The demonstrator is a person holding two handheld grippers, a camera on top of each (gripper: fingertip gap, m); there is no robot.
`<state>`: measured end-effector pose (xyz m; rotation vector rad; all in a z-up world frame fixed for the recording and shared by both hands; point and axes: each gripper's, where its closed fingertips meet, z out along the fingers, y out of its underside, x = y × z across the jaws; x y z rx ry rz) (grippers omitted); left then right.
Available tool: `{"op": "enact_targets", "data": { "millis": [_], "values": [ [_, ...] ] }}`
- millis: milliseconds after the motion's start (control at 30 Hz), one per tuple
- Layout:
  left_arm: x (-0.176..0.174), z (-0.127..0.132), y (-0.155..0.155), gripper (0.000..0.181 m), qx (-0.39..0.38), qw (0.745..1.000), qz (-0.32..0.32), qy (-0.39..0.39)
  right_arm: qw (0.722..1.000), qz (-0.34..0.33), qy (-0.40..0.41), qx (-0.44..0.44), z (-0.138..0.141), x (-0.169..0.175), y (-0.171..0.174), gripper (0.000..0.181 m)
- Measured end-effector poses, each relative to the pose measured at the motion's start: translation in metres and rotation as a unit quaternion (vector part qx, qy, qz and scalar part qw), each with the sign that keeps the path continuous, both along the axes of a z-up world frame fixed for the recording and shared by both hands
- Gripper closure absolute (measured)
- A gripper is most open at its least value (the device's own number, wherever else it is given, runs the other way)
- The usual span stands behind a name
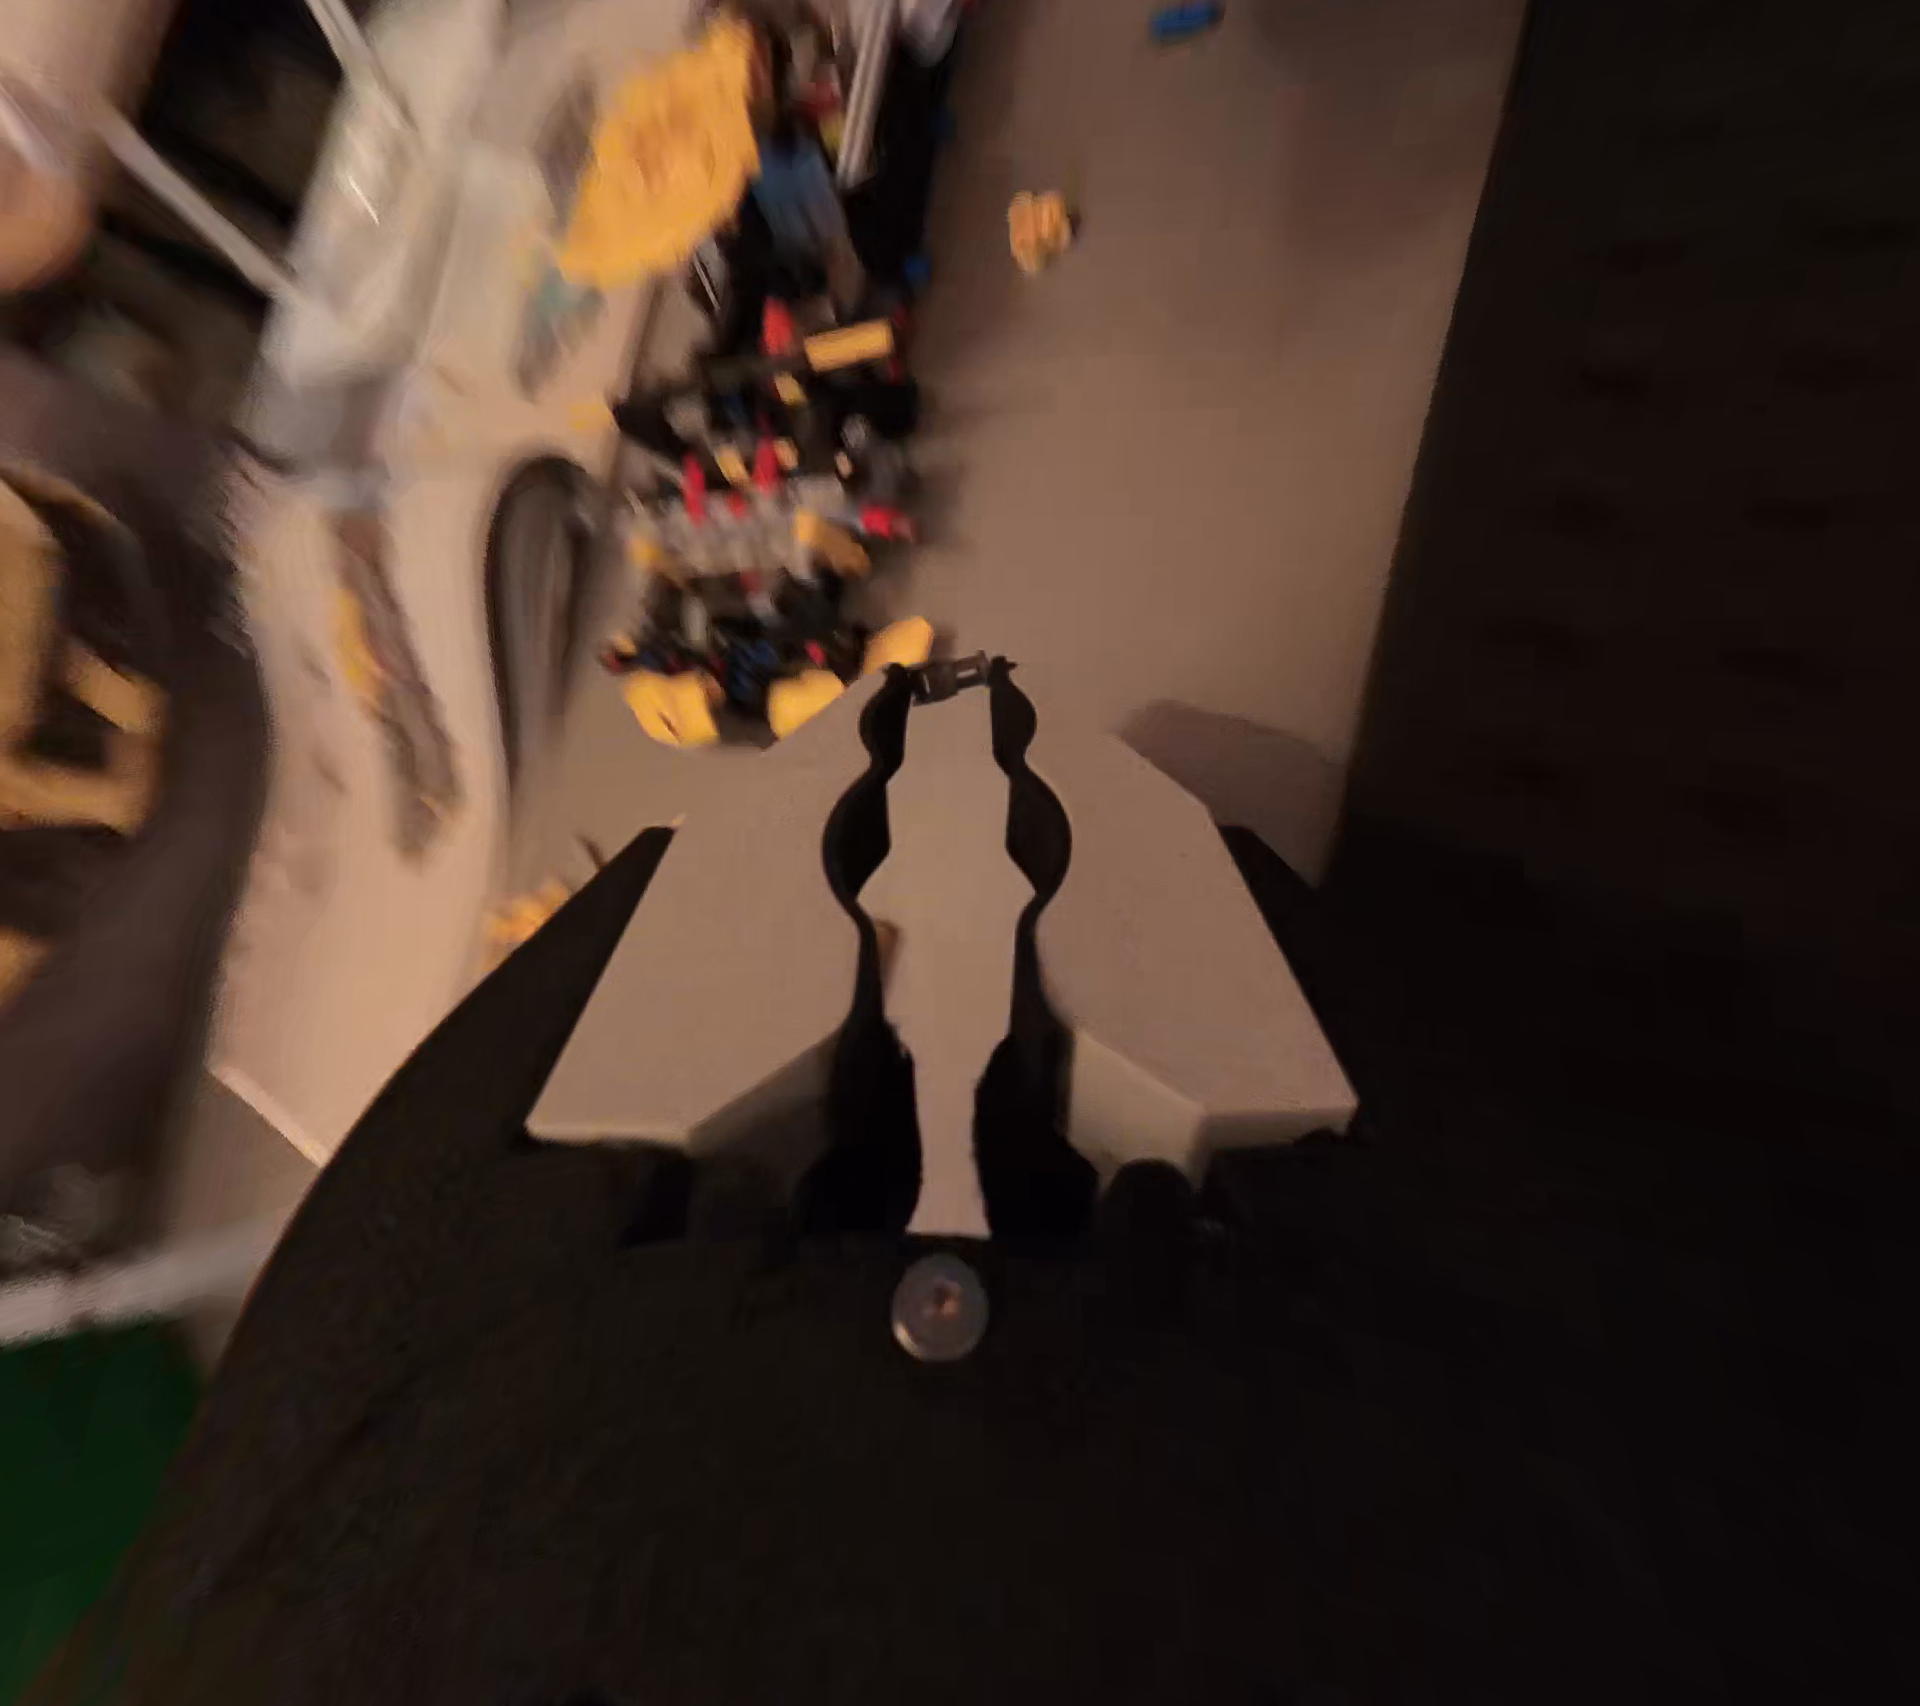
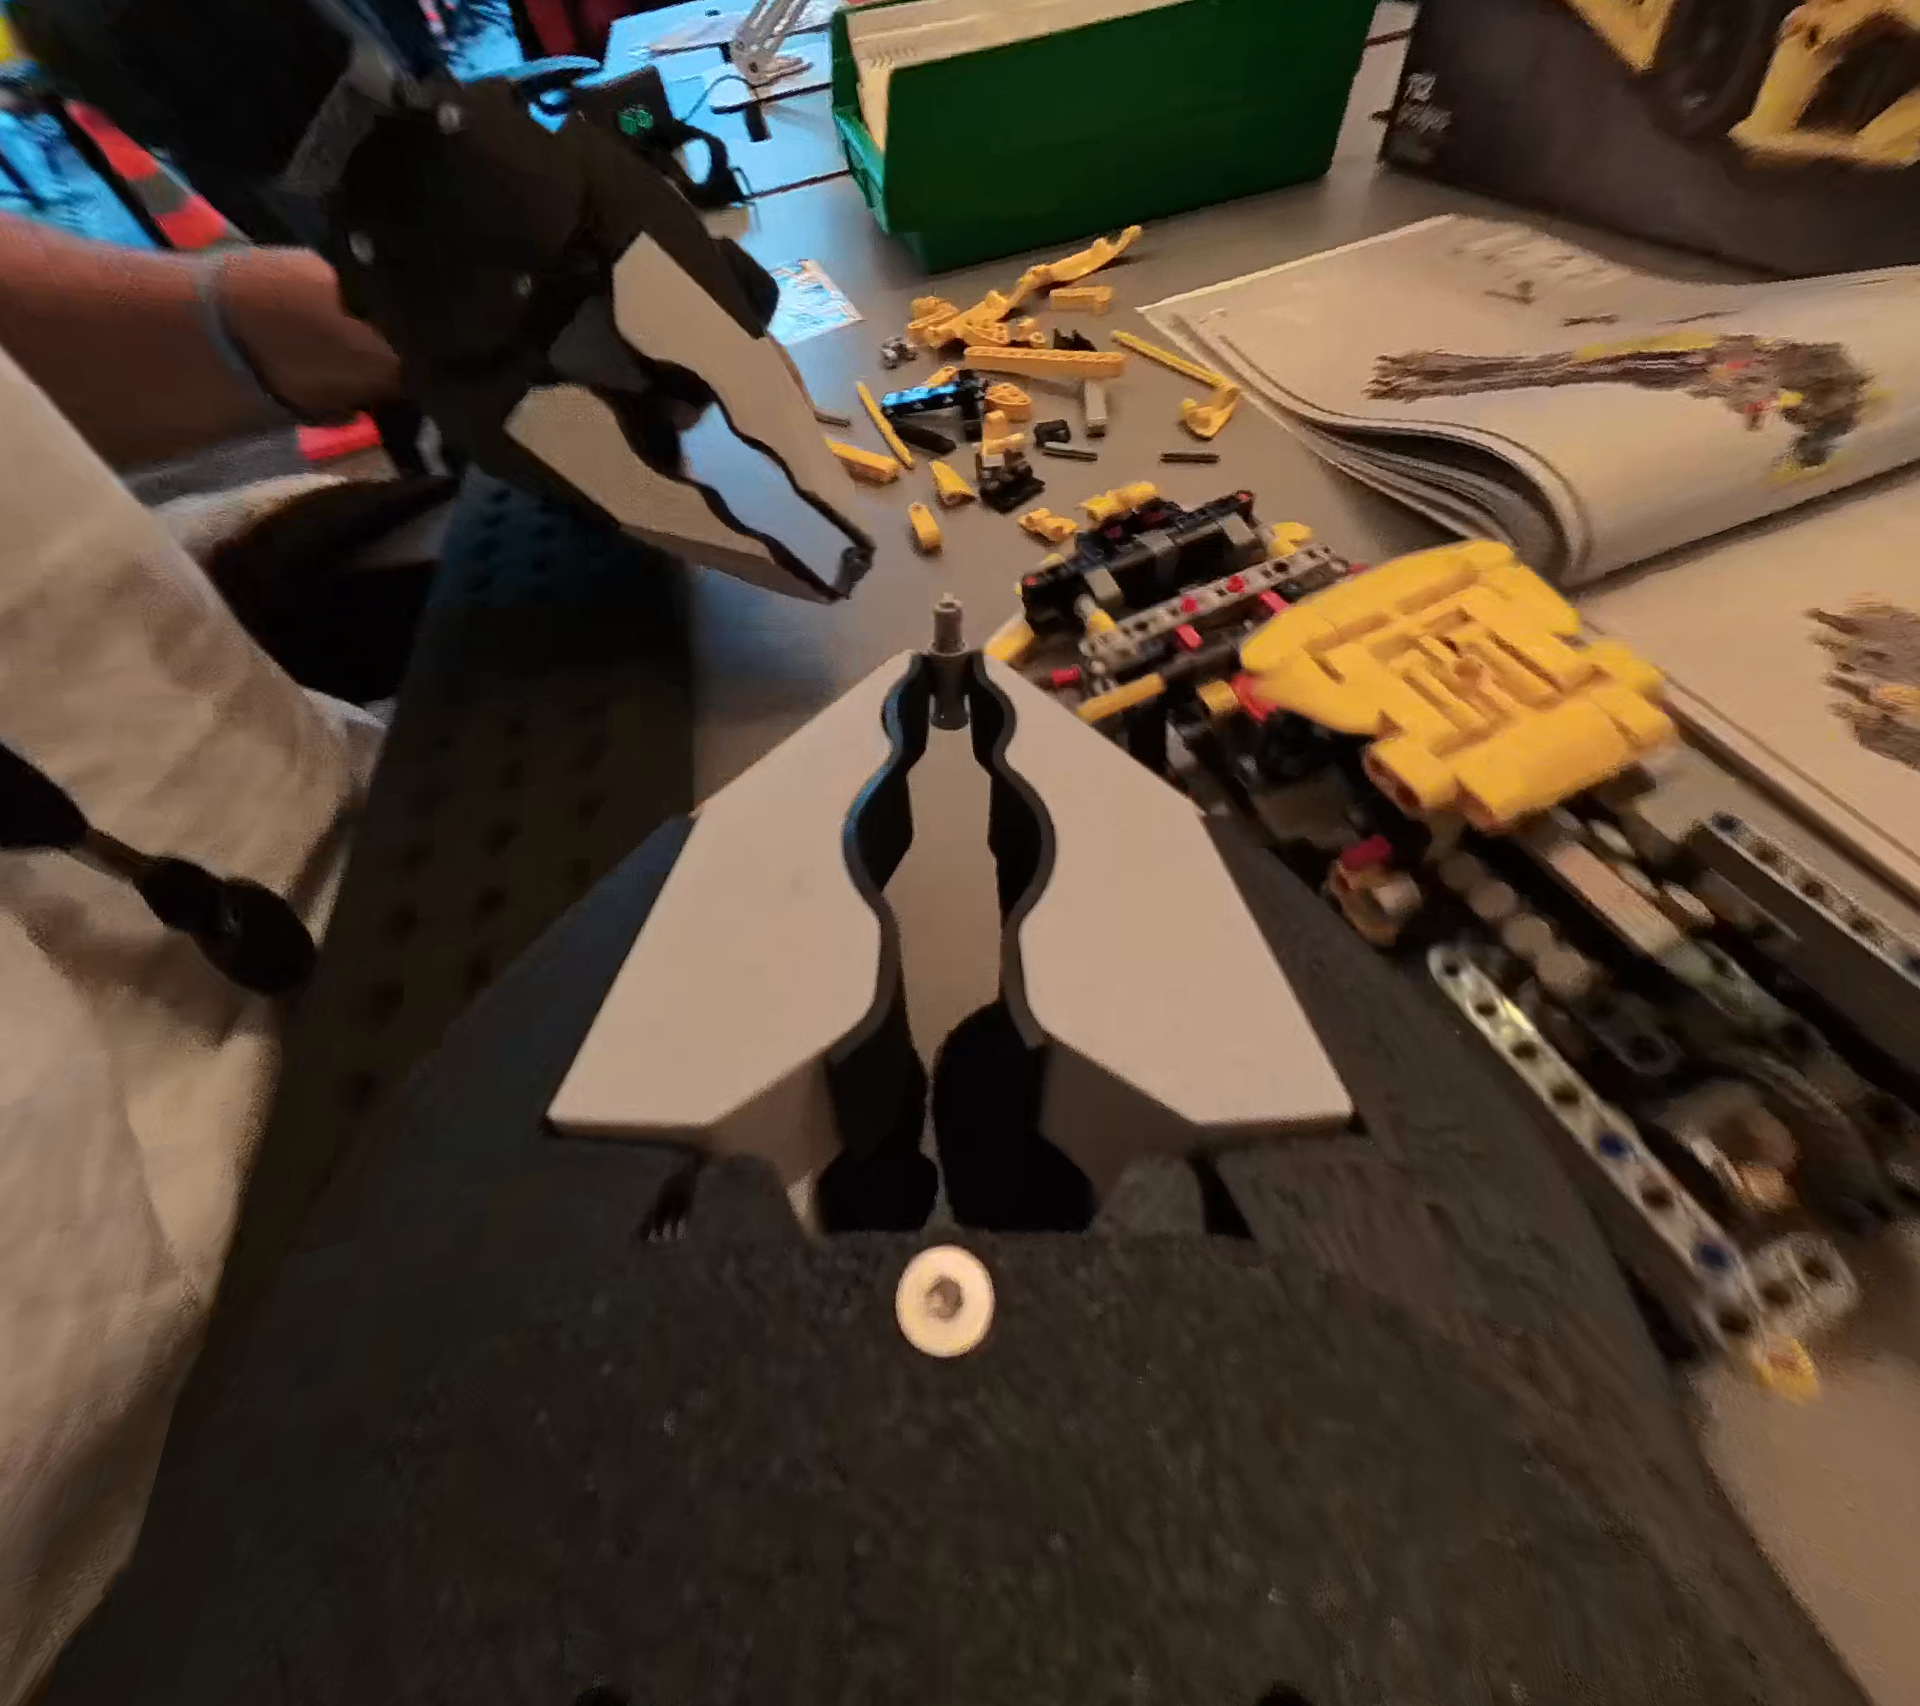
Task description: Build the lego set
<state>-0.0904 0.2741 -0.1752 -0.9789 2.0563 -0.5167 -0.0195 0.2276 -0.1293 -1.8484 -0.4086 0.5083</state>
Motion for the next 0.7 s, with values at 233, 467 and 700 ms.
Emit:
{"op": "enact_targets", "data": {
  "millis": [233, 467, 700],
  "values": [
    [0.028, 0.018, 0.008, 0.166, 0.13, 0.978, -0.095, -0.133, 0.986, 0.081, -0.003, -0.145, -0.015, -0.018, 0.033, 0.175],
    [0.037, 0.025, 0.014, 0.166, 0.188, 0.965, -0.087, -0.16, 0.983, 0.066, 0.059, -0.16, -0.011, -0.014, 0.04, 0.175],
    [0.036, 0.036, 0.012, 0.167, 0.157, 0.97, -0.078, -0.167, 0.979, 0.068, 0.117, -0.153, -0.003, -0.016, 0.042, 0.175]
  ]
}}
